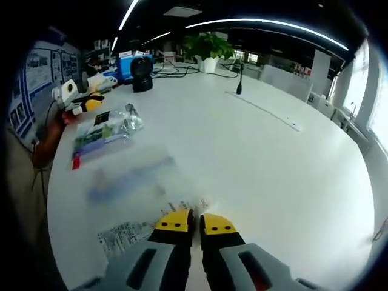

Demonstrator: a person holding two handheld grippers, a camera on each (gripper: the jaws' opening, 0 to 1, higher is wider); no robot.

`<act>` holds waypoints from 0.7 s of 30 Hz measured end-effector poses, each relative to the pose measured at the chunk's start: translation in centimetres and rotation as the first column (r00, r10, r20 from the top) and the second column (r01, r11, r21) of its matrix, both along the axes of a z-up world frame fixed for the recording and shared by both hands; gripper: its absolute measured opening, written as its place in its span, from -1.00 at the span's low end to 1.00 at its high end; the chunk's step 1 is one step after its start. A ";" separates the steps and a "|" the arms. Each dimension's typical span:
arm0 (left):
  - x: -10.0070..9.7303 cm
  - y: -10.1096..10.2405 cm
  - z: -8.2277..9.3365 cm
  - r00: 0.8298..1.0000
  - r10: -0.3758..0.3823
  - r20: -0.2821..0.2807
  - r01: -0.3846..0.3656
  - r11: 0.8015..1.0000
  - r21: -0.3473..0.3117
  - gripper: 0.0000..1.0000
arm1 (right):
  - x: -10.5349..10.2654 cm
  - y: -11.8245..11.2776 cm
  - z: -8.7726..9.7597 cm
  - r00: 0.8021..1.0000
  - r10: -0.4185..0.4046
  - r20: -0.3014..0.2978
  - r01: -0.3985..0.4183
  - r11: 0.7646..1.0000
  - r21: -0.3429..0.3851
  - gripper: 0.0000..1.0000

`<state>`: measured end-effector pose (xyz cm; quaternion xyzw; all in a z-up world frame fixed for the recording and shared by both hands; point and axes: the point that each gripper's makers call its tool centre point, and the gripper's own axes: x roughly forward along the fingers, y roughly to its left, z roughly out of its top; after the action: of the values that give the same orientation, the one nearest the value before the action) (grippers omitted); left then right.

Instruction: Clip sheet goods on table flip sheet goods clip sheet goods scan sheet goods put sheet goods back to table

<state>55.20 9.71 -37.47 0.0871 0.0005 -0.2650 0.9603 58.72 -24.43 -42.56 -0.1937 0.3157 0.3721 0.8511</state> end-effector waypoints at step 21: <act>0.2 0.1 -0.2 1.000 0.008 -0.004 -0.008 1.000 0.010 -0.91 | 0.2 -0.7 4.4 0.995 -0.084 0.052 0.083 0.996 0.022 -0.99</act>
<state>55.35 9.76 -37.65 0.0914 0.0043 -0.2615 0.9609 58.91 -25.18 -38.16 -0.1815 0.2969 0.3341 0.8760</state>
